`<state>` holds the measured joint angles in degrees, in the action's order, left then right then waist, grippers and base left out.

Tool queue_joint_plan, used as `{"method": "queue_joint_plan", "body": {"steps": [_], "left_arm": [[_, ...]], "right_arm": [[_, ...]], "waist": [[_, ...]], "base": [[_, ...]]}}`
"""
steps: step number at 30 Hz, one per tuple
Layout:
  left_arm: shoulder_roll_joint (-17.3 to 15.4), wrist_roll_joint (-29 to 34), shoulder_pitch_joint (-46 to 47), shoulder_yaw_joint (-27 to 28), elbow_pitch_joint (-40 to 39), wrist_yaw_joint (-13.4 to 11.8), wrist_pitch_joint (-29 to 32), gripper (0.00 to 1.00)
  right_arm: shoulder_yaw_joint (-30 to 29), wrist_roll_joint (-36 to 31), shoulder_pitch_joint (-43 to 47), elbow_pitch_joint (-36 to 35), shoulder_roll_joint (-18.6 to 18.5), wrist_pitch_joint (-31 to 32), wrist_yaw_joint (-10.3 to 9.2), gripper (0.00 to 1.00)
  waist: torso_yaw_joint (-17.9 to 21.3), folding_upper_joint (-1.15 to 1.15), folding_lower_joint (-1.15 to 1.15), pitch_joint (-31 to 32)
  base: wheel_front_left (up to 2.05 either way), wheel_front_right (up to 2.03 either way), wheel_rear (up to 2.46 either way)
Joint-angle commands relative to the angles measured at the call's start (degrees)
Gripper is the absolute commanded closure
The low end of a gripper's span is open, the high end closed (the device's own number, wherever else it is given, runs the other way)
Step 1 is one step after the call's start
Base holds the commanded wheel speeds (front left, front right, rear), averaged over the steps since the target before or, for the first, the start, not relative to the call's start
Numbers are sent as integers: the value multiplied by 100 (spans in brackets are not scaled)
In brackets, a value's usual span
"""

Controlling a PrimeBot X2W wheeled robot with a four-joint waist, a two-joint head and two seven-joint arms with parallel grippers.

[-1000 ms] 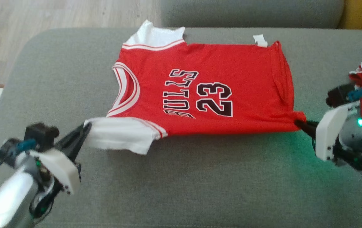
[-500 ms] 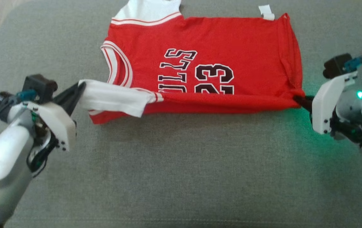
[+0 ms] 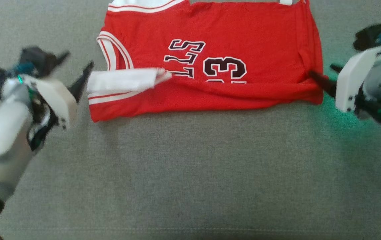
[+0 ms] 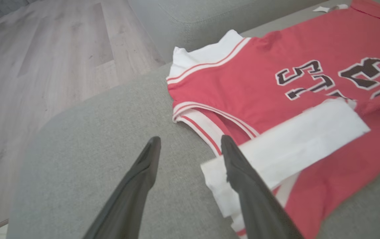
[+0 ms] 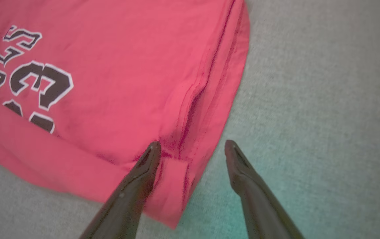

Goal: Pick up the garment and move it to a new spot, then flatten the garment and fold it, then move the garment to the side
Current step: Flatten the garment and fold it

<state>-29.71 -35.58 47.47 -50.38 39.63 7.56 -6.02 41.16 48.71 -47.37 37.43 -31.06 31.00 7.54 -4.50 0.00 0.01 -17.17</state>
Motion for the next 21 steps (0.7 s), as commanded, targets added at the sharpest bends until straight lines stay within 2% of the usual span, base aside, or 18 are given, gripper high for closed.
{"method": "queue_joint_plan", "body": {"steps": [1, 8, 11, 12, 17, 21], "left_arm": [[-153, -35, 563, 240, 134, -9, -174, 0], [217, -51, 1192, 445, 833, -119, -632, 0], [381, -152, 1446, 745, 1073, -299, -829, 0], [454, -211, 1536, 1016, 1074, -414, -885, 0], [519, 147, 1156, 2056, -27, -713, -896, 0], [707, 482, 402, 2923, -888, -799, -897, 0]], "right_arm": [[-106, -85, -243, -70, 22, -78, -5, 0], [-441, -289, -608, 165, 200, -500, -5, 0], [-630, -475, -735, 222, 328, -1056, -5, 0], [-727, -585, -743, 220, 416, -1506, -5, 0], [-999, -790, -478, 164, 617, -2778, -5, 0], [-1240, -1033, -141, 158, 755, -3724, -5, 0]], "waist": [[5, 0, -1, -88], [22, 0, -1, -318], [24, 0, -1, -383], [24, 0, -1, -376], [-10, 0, -1, -161], [-31, 0, -1, 146]], "base": [[0, 0, 0], [0, 0, 0], [0, 0, 0], [0, 0, 0], [0, 0, 0], [0, 0, 0]]}}
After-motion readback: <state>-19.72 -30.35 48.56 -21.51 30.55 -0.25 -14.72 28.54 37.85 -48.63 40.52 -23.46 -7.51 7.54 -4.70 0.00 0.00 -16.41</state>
